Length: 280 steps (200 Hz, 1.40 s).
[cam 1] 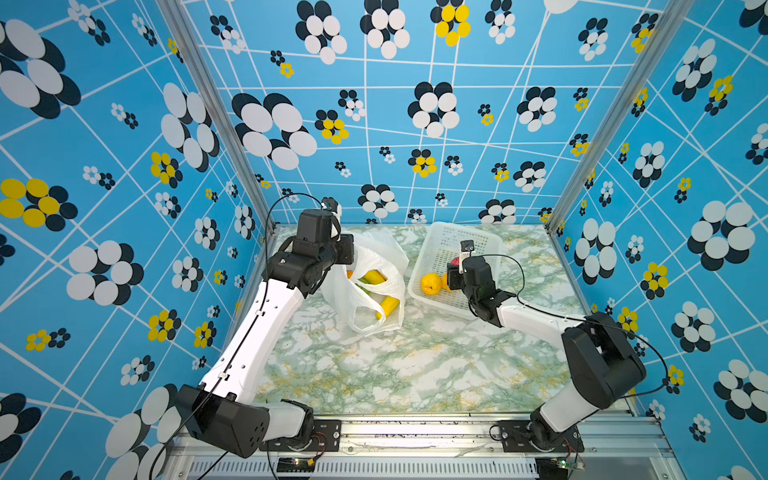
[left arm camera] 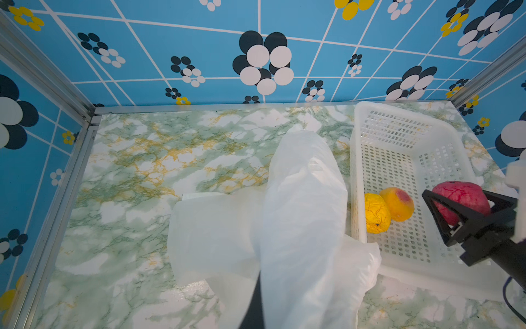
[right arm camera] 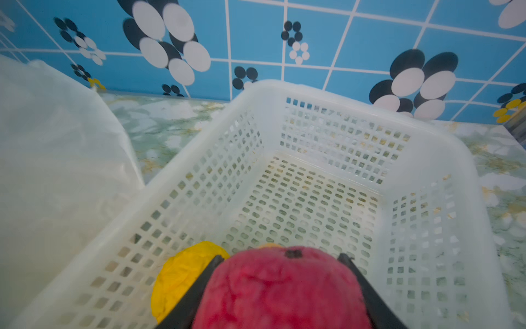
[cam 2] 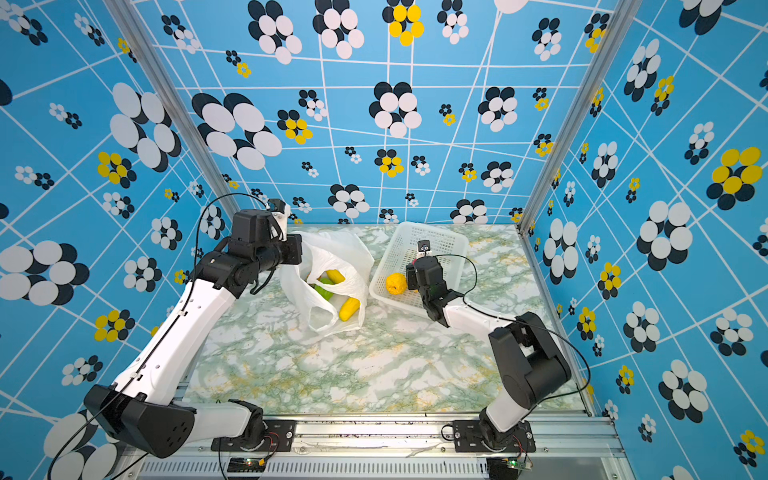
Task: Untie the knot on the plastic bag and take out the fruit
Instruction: 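Release the pink fruit into the basket and raise the right gripper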
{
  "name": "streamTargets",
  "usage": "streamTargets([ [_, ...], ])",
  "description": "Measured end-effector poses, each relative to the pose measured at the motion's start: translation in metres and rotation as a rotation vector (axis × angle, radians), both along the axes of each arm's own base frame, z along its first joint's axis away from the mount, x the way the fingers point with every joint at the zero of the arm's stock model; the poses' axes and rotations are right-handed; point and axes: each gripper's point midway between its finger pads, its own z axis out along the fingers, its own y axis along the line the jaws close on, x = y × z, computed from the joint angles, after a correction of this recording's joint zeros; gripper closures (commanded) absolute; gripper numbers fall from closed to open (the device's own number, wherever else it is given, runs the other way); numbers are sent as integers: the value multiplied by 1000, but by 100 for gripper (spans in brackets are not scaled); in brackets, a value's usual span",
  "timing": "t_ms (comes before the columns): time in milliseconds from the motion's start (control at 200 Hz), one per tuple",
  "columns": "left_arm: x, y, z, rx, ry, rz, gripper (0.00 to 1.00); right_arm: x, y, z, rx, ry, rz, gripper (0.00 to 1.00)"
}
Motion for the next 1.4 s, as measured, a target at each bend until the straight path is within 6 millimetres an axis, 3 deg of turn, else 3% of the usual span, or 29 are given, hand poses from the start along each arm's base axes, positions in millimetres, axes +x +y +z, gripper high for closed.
streamTargets([
  [260, -1, 0, 0, 0, 1, -1, 100, 40, 4, -18, -56, 26, 12, 58],
  [370, -1, 0, 0, 0, 1, -1, 100, 61, -2, -37, -53, 57, 7, 58],
  [510, -1, 0, 0, 0, 2, -1, 100, 74, -12, -56, -56, 98, -6, 47],
  [815, -1, 0, 0, 0, 2, -1, 100, 93, -3, -51, -40, 78, -1, 48],
  [1060, -1, 0, 0, 0, 2, 0, 100, 93, -4, -56, -42, 102, -10, 21],
  [1244, 0, 1, 0, 3, 0, 3, 100, 101, -4, -52, -40, 107, -37, 7],
  [1399, 0, 2, 0, 6, -1, 9, 100, 100, -7, -54, -49, 109, -50, 1],
])
